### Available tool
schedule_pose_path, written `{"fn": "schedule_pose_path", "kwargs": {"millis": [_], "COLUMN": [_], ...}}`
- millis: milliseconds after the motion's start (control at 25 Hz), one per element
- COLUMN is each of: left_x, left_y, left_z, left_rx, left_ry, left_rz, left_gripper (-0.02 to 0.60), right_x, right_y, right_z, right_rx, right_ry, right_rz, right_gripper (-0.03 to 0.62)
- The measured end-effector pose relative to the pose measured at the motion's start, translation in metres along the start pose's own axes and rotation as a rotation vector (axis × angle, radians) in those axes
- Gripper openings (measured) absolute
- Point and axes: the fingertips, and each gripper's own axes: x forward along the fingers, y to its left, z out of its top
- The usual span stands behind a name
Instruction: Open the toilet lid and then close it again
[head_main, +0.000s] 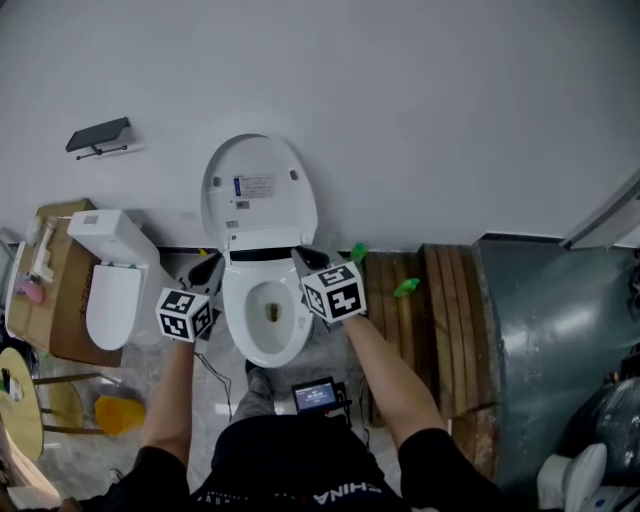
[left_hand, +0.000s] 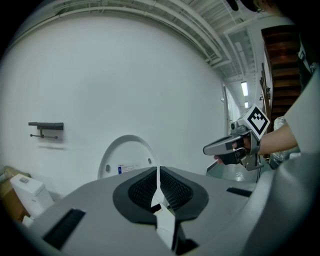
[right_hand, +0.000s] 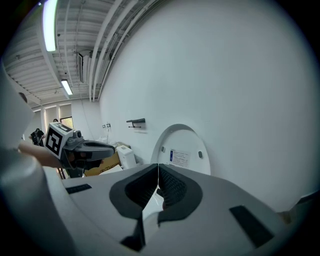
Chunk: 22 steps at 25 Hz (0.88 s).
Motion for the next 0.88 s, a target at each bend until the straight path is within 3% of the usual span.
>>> {"fn": "schedule_pose_path", "kwargs": {"millis": [240,600,880], "left_x": [0.038,0.095,0.144], "left_y": [0.066,0.154,0.194], "left_z": [0.007,0.015,0.020], "left_rx": [-0.007,-0.003,0.012], "left_ry": [-0.003,0.057,0.102], "left_rz": [-0.030,-0.094,-0.084], "left_gripper": [0.024,0.169,0.226], "right_x": [0.058,0.127,0.162], "right_y": [-0.013,-0.039,-0.064], "right_z": [0.018,0.045,0.049], "right_rx": [0.014,0.056,0.046], "right_ry": [0.025,0.045,0.101], "right_rz": [-0.053,-0.155,-0.172], "right_gripper": [0.015,0.015,0.015]}}
